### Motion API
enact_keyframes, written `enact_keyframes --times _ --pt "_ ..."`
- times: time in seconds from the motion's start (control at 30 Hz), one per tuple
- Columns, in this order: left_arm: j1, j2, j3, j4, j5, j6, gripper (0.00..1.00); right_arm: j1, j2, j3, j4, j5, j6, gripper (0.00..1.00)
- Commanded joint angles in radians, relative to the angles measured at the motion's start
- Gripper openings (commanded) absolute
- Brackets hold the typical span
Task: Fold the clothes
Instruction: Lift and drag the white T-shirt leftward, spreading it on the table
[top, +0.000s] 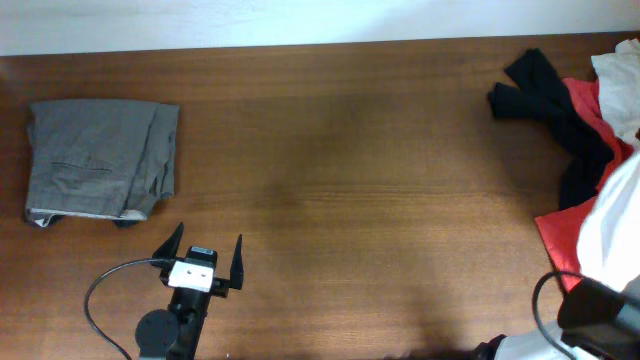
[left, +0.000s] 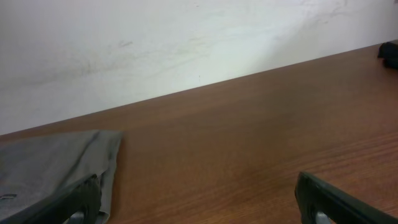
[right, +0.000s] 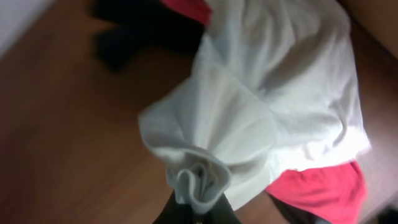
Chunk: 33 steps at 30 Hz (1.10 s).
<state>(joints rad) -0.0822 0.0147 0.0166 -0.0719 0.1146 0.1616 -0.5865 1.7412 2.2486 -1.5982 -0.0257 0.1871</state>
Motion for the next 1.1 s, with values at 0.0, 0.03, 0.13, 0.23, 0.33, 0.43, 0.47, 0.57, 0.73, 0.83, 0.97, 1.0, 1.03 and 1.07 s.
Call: enact_keyframes --times 0.0,0.03,0.13,0.23,0.33,0.43,0.47,0.57,0.73,0.83,0.97,1.0,1.03,1.07 --pt "-0.003 -0.008 -0.008 0.000 -0.007 0.013 0.99 0.097 -0.037 0.094 -0.013 -0.110 0.000 0.04" --pt "-0.003 -0.008 -0.008 0.000 -0.007 0.013 1.00 0.132 -0.039 0.118 -0.016 -0.128 0.001 0.04" --pt "-0.003 -0.008 -0.008 0.000 -0.007 0.013 0.99 0.284 -0.041 0.175 -0.014 -0.192 0.017 0.04" --pt "-0.003 -0.008 -0.008 0.000 -0.007 0.013 0.99 0.443 -0.038 0.181 0.025 -0.230 0.049 0.04" --pt "-0.003 -0.008 -0.008 0.000 -0.007 0.013 1.00 0.609 -0.006 0.179 0.076 -0.229 0.065 0.04" --pt "-0.003 -0.008 -0.008 0.000 -0.007 0.013 1.00 0.758 0.058 0.172 0.124 -0.228 0.065 0.04" --pt "-0.003 -0.008 -0.008 0.000 -0.007 0.013 0.99 0.800 0.085 0.169 0.135 -0.227 0.065 0.04" --pt "-0.003 -0.008 -0.008 0.000 -0.007 0.013 0.99 0.910 0.182 0.163 0.168 -0.226 0.065 0.04" --pt "-0.003 -0.008 -0.008 0.000 -0.007 0.013 0.99 1.037 0.356 0.163 0.258 -0.235 0.064 0.04" --pt "-0.003 -0.008 -0.008 0.000 -0.007 0.013 1.00 1.086 0.442 0.163 0.346 -0.237 0.064 0.04" --pt "-0.003 -0.008 -0.008 0.000 -0.007 0.013 0.99 1.112 0.498 0.163 0.451 -0.236 0.064 0.04" --pt "-0.003 -0.008 -0.008 0.000 -0.007 0.013 0.99 1.112 0.507 0.163 0.475 -0.235 0.064 0.04" --pt "-0.003 -0.008 -0.008 0.000 -0.007 0.013 0.99 1.112 0.513 0.163 0.498 -0.235 0.064 0.04" --pt "-0.003 -0.008 -0.008 0.000 -0.007 0.013 0.99 1.112 0.522 0.163 0.521 -0.232 0.064 0.05"
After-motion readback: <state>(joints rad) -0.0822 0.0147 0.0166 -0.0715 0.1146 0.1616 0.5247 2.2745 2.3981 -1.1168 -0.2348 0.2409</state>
